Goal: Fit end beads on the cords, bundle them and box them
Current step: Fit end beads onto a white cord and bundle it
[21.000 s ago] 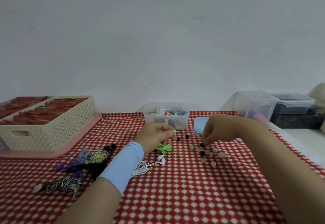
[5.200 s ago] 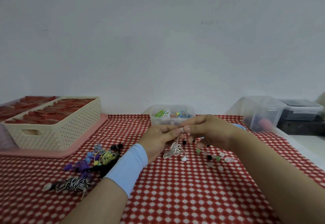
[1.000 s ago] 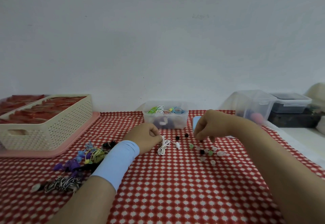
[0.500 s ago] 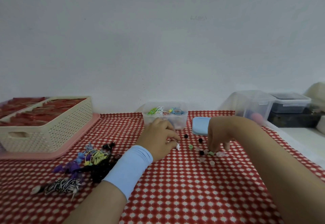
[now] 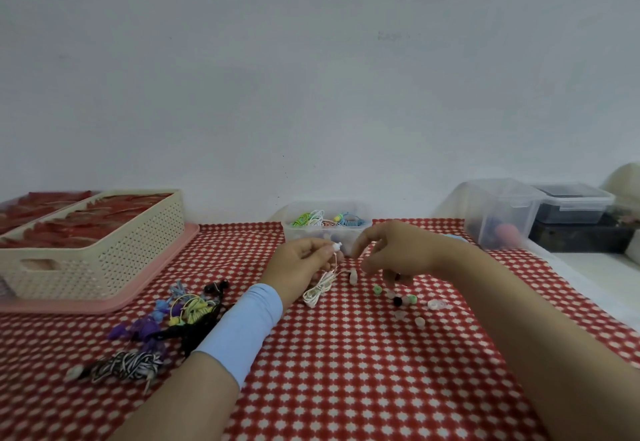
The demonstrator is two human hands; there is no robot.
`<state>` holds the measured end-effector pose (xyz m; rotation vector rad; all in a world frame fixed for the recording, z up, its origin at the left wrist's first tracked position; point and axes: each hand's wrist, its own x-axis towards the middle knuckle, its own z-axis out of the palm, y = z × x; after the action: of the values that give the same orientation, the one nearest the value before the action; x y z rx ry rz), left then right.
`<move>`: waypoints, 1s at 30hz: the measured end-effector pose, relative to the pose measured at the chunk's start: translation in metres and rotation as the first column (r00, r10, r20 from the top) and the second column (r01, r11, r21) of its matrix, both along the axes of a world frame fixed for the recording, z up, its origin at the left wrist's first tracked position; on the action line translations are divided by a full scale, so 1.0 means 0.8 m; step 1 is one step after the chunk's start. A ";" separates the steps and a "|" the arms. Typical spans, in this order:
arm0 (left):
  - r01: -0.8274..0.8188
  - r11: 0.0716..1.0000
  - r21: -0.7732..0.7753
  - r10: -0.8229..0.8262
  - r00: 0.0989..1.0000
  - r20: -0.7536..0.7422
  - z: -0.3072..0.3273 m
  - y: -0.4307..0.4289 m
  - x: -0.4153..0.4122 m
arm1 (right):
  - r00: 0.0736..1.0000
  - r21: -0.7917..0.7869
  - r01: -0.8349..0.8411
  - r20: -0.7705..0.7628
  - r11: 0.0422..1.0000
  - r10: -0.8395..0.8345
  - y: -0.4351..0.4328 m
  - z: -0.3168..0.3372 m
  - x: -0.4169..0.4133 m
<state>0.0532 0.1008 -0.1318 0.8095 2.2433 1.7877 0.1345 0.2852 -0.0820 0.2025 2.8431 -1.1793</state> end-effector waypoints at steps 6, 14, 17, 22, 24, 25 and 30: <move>0.026 0.991 0.134 -0.037 0.996 0.082 -0.004 -0.001 -0.002 | 0.999 -0.311 -0.017 0.031 0.950 0.028 0.000 -0.013 0.001; 0.046 0.983 0.176 -0.072 0.987 0.143 -0.005 -0.002 -0.004 | 0.992 -0.328 0.071 -0.078 0.942 -0.102 0.001 -0.020 -0.001; 0.050 0.985 0.165 -0.072 0.989 0.130 -0.006 -0.002 -0.004 | 0.985 -0.432 0.073 -0.110 0.899 -0.132 -0.001 -0.020 -0.003; 0.072 0.988 0.140 -0.092 0.986 0.141 -0.008 -0.002 -0.005 | 0.989 -0.564 0.018 -0.110 0.826 -0.097 -0.004 -0.015 -0.004; 0.092 0.986 0.140 -0.113 0.983 0.143 -0.009 -0.001 -0.004 | 0.990 -0.584 0.013 -0.105 0.812 -0.092 -0.004 -0.016 -0.005; 0.102 0.984 0.148 -0.123 0.982 0.146 -0.009 -0.001 -0.004 | 0.991 -0.590 0.010 -0.103 0.808 -0.087 -0.005 -0.016 -0.005; 0.136 0.976 0.169 -0.162 0.975 0.151 -0.010 -0.001 -0.003 | 0.996 -0.631 -0.007 -0.073 0.775 -0.050 -0.007 -0.019 -0.007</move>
<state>0.0504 0.1001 -0.1399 0.8028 1.9066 1.9026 0.1293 0.2799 -0.0976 0.1457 2.3161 -2.1023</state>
